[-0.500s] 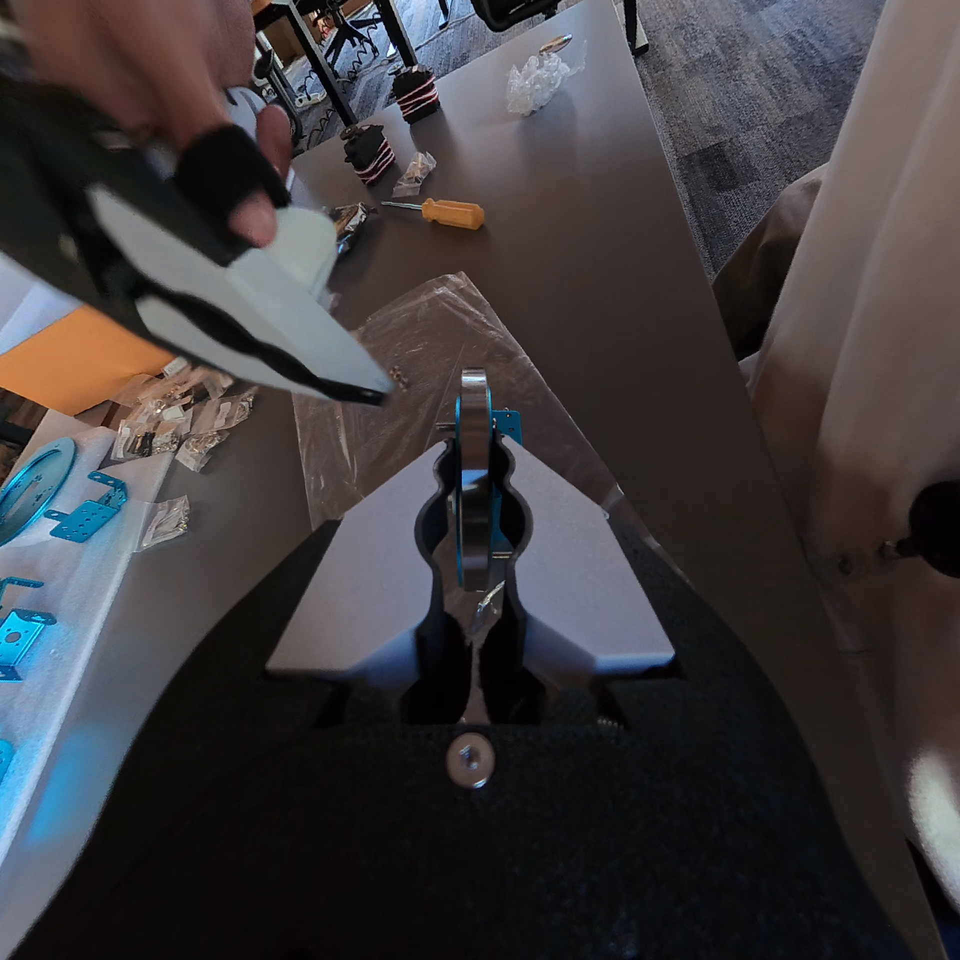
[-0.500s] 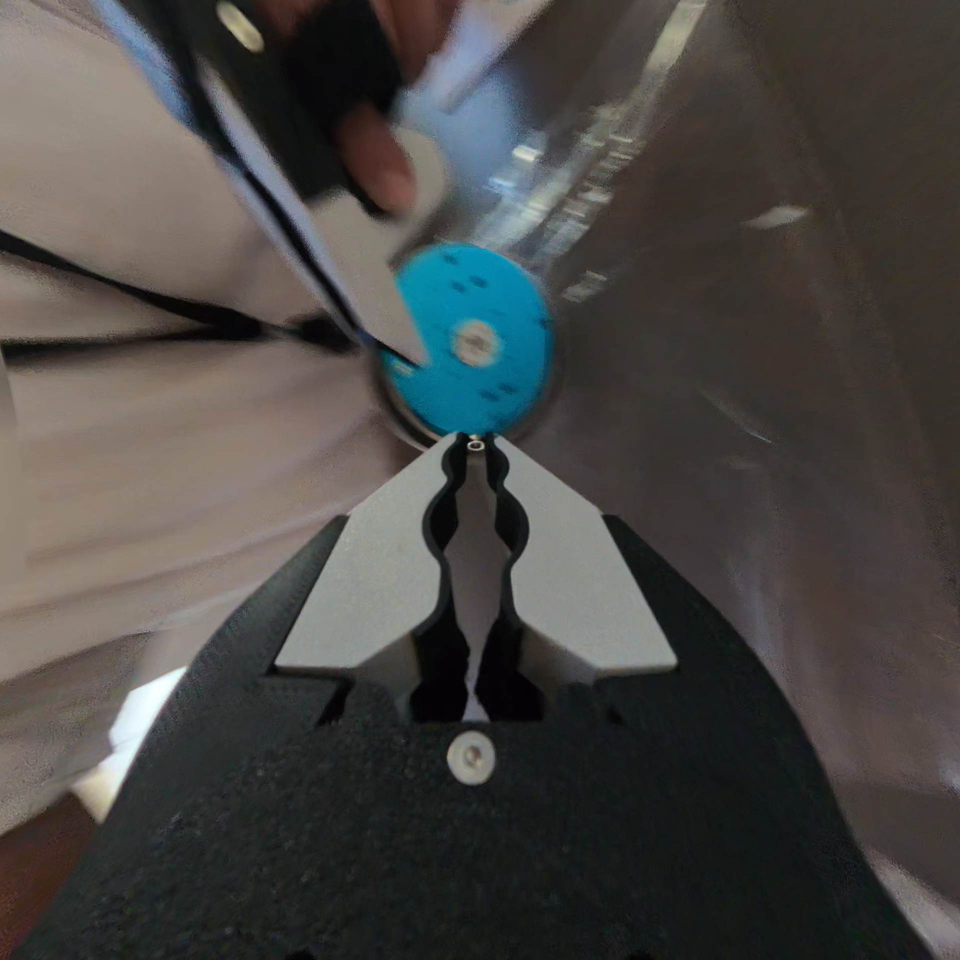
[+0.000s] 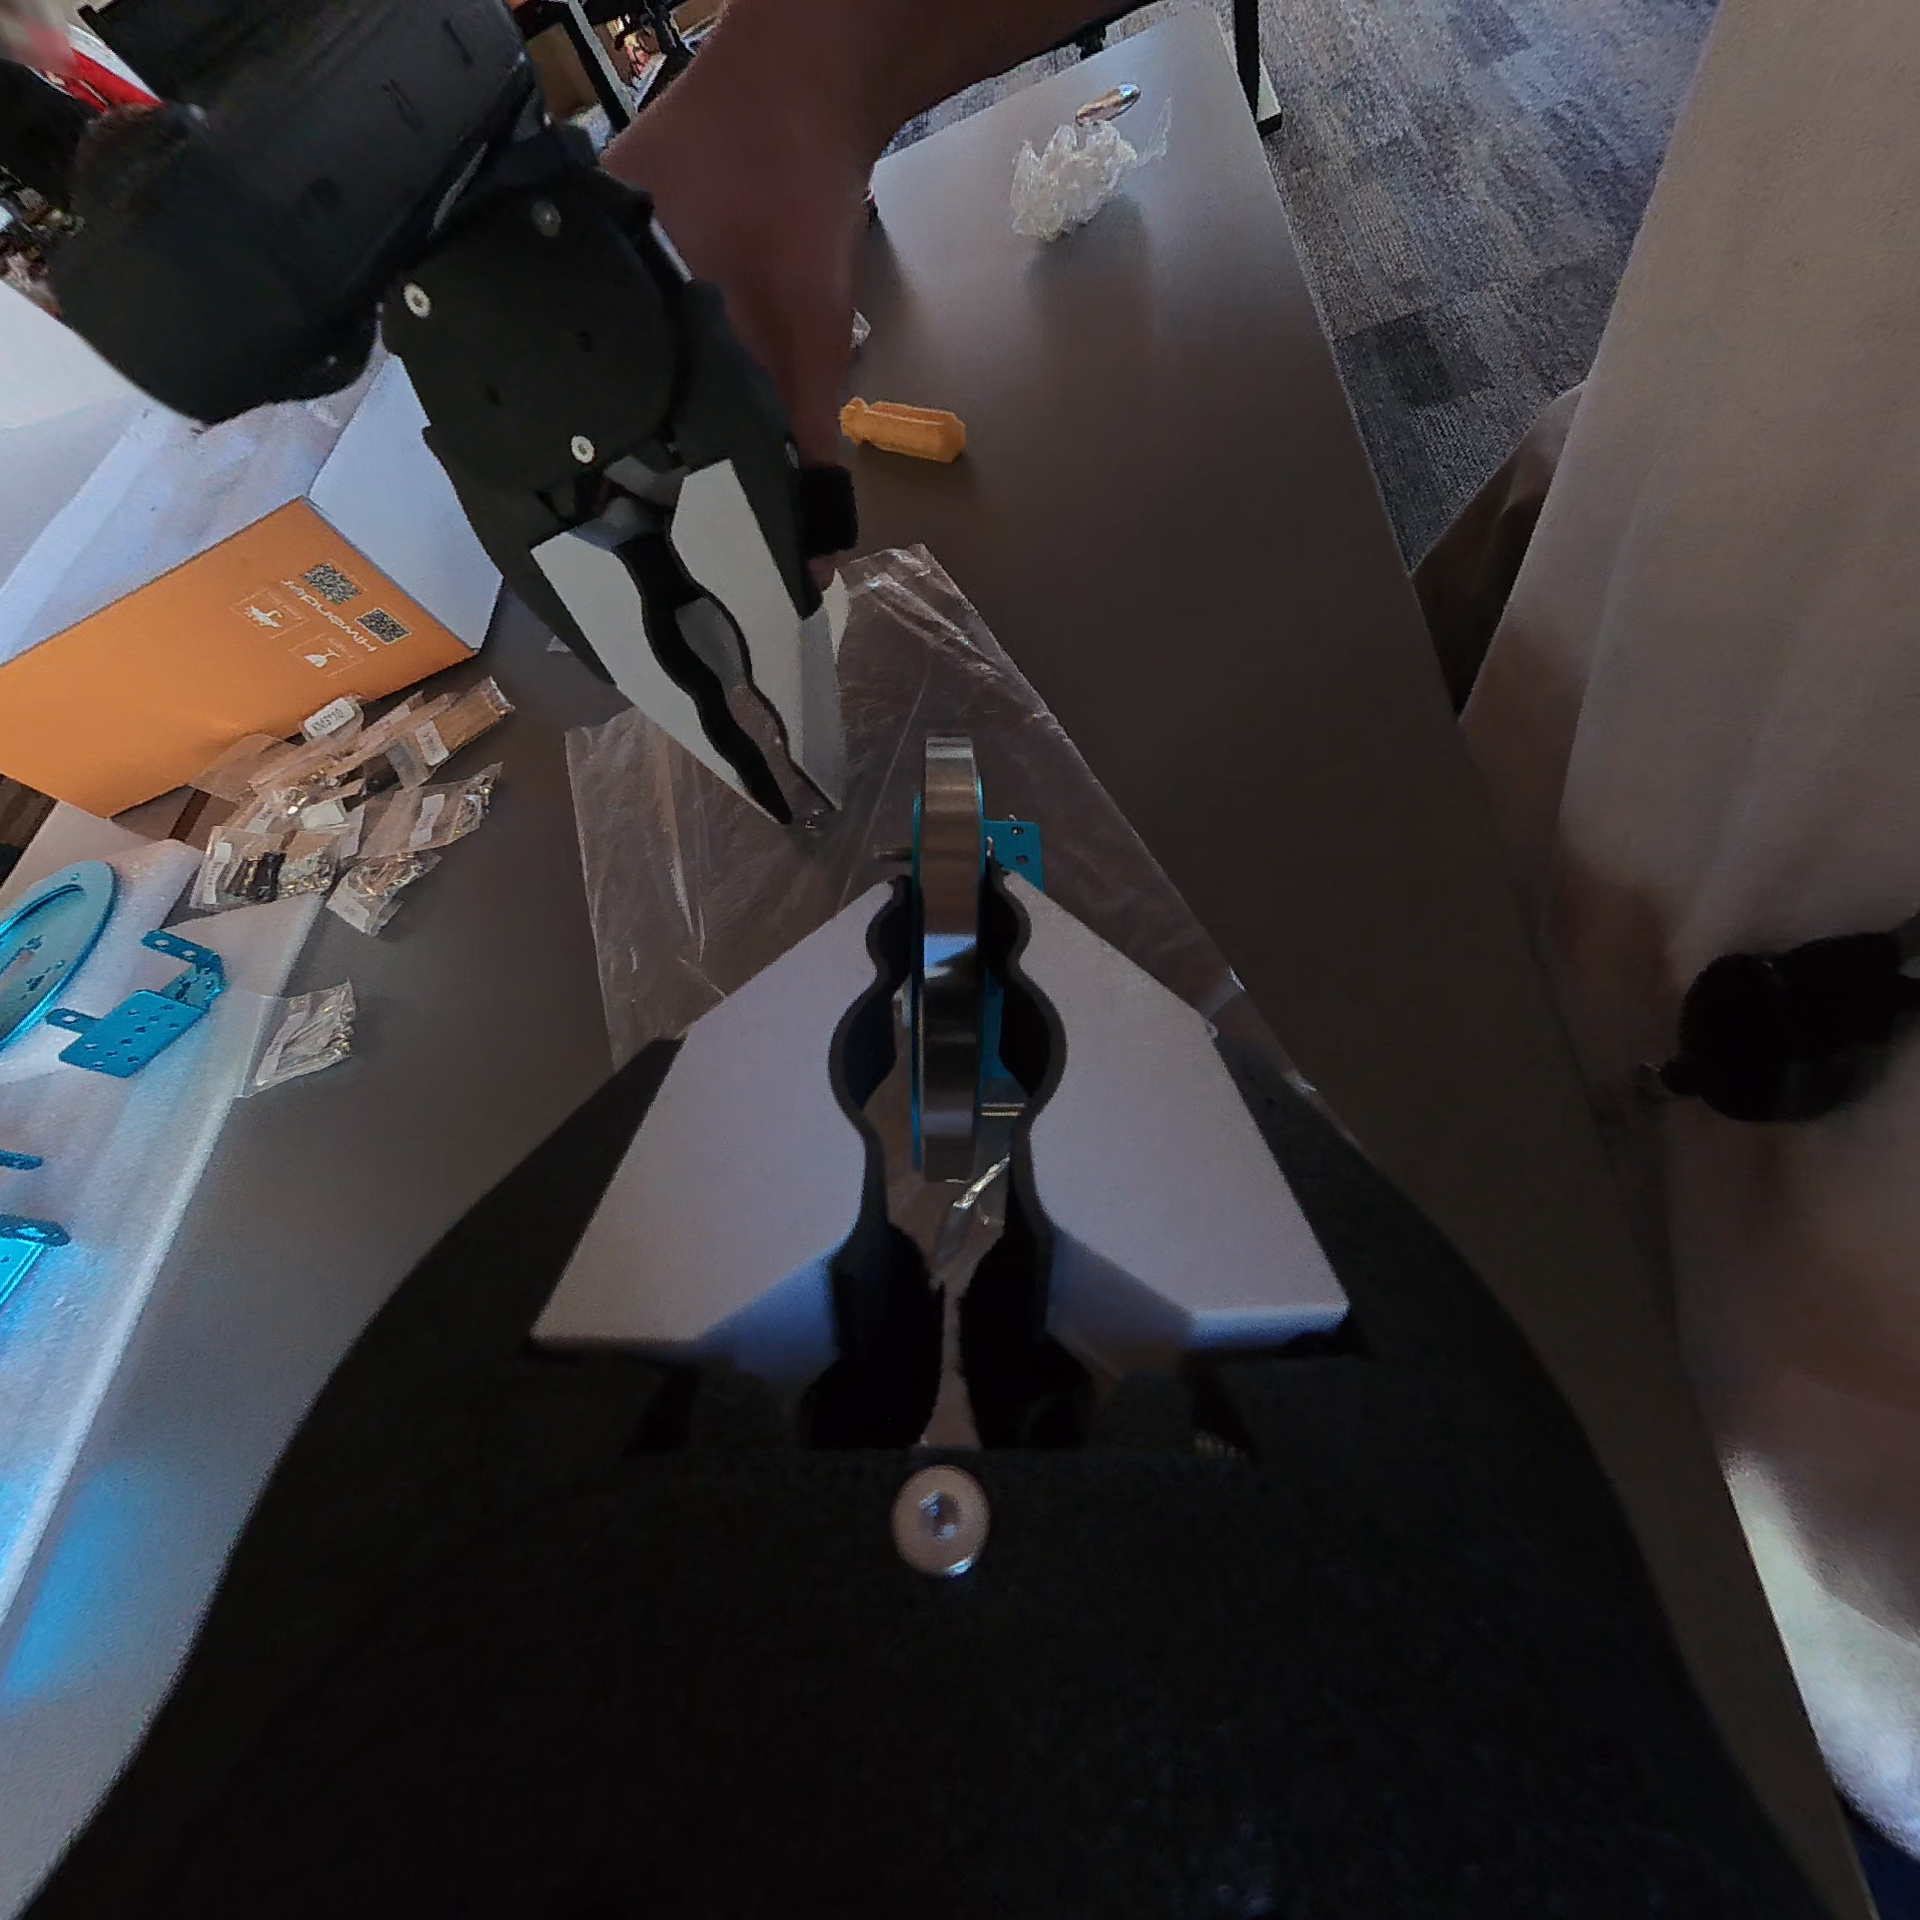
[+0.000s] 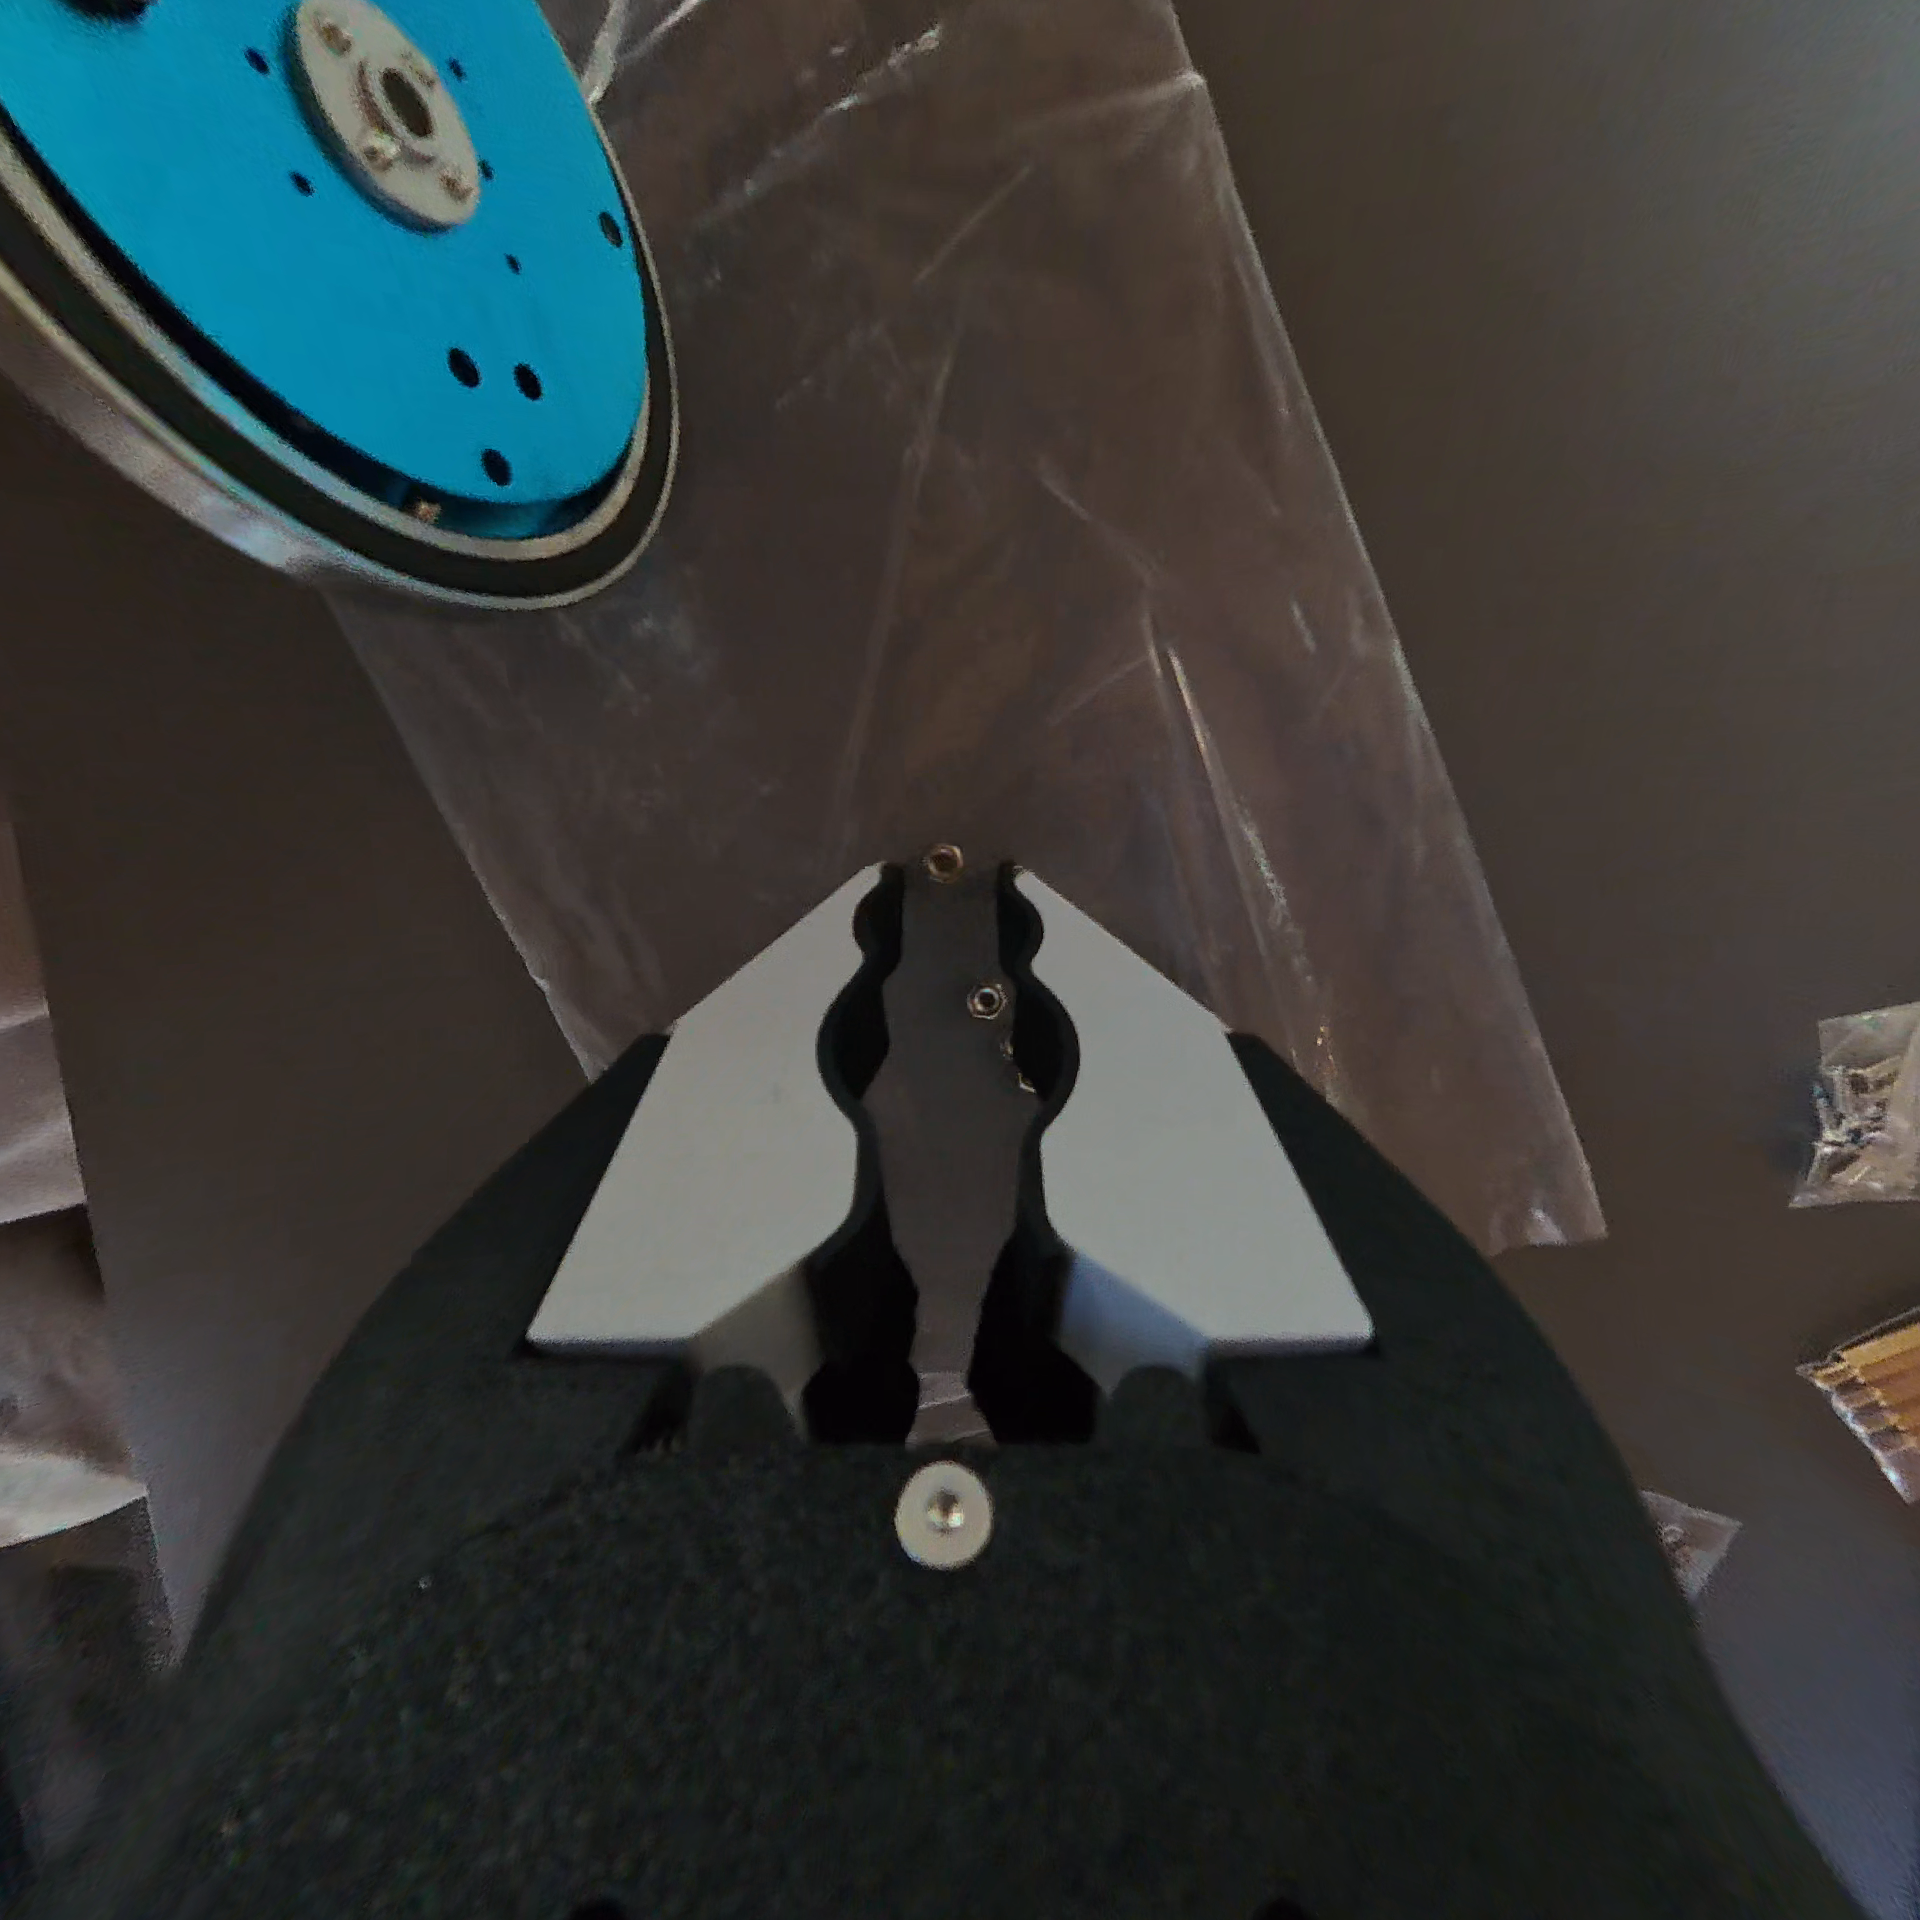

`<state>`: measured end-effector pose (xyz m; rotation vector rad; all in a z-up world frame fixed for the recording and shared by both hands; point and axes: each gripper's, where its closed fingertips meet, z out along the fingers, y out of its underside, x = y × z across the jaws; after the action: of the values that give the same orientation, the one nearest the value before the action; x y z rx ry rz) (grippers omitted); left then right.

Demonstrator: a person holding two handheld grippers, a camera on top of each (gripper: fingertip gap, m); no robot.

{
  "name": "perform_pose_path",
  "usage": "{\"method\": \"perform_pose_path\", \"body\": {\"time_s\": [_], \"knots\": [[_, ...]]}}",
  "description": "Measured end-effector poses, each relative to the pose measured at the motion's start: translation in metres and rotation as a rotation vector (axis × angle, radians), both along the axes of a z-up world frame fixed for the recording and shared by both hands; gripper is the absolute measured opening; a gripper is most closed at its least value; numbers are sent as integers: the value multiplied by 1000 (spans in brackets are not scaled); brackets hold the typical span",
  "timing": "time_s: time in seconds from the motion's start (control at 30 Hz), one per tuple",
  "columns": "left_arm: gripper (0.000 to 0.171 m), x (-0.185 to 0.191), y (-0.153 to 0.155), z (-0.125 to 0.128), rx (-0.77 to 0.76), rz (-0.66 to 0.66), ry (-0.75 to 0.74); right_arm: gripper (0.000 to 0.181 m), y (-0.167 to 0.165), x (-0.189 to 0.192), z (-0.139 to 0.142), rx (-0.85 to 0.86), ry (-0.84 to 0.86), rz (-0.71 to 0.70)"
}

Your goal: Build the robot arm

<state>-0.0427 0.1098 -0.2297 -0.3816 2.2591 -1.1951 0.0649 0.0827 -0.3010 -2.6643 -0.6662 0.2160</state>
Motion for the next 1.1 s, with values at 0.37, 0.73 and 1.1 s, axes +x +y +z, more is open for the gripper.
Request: {"method": "perform_pose_path", "body": {"time_s": [0.37, 0.73, 1.1], "knots": [[13, 1, 0, 0, -3, -5, 5, 8, 2, -3, 2, 34, -57, 89], [13, 1, 0, 0, -5, -8, 8, 6, 6, -7, 5, 50, -37, 97], [13, 1, 0, 0, -11, -4, 3, 5, 39, -104, 94, -120, 696, 318]]}}
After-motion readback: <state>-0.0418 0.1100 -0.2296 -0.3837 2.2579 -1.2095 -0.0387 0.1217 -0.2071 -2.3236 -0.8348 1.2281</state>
